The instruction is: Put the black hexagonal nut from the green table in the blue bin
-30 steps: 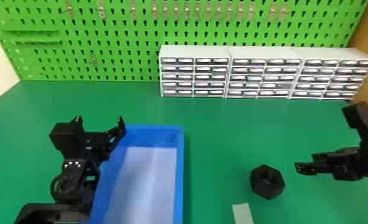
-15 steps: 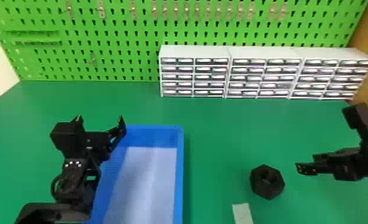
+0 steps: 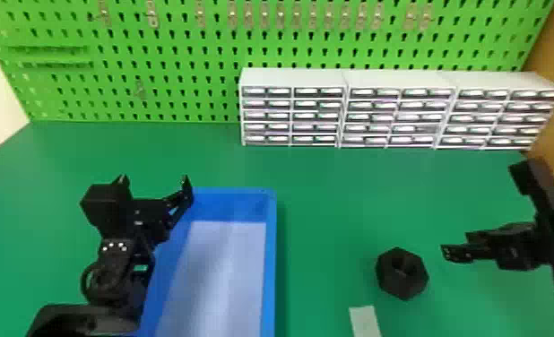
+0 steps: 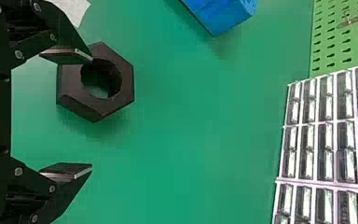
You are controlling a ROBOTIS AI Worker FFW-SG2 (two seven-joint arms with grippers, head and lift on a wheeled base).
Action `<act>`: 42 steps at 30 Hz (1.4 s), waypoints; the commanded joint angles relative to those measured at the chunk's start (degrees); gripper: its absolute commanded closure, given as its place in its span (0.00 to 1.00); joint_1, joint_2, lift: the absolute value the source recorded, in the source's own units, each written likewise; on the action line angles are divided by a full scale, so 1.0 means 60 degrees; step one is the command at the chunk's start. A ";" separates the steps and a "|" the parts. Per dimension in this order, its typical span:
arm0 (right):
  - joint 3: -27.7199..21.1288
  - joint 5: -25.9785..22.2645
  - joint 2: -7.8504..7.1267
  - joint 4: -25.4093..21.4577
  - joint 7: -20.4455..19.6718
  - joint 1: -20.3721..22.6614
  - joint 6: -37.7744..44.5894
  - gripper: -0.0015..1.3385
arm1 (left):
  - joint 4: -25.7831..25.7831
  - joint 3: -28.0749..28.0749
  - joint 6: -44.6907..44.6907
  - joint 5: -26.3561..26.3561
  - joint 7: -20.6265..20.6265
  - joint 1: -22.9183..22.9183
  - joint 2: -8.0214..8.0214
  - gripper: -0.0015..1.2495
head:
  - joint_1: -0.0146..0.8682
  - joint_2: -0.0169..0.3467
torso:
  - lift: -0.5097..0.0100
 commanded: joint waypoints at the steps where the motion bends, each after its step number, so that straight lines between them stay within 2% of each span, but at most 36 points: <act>1: 0.0043 -0.0047 0.0146 0.0235 -0.0177 -0.0289 -0.0161 0.33 | 0.0019 -0.0026 0.0000 0.0004 0.0014 -0.0012 0.0003 0.11 | 0.76 0.20 | 0.80; 7: 0.0336 -0.0134 0.0132 0.0440 -0.0236 -0.0406 -0.0205 0.34 | 0.0048 -0.0070 -0.0015 0.0004 0.0014 -0.0042 0.0003 0.11 | 0.76 0.20 | 0.80; 16: 0.0468 -0.0178 0.0249 0.0953 -0.0353 -0.0494 -0.0396 0.33 | 0.0063 -0.0070 -0.0015 -0.0010 0.0014 -0.0042 0.0003 0.11 | 0.76 0.20 | 0.80; 27: 0.0439 -0.0603 0.0410 0.1729 -0.0968 -0.0685 -0.0835 0.33 | 0.0092 -0.0084 -0.0044 -0.0010 0.0029 -0.0071 -0.0012 0.11 | 0.76 0.20 | 0.80; 42: 0.0761 -0.0969 0.0381 0.2505 -0.1378 -0.0743 -0.1069 0.33 | 0.0107 -0.0070 -0.0088 -0.0010 0.0029 -0.0100 0.0003 0.11 | 0.76 0.20 | 0.80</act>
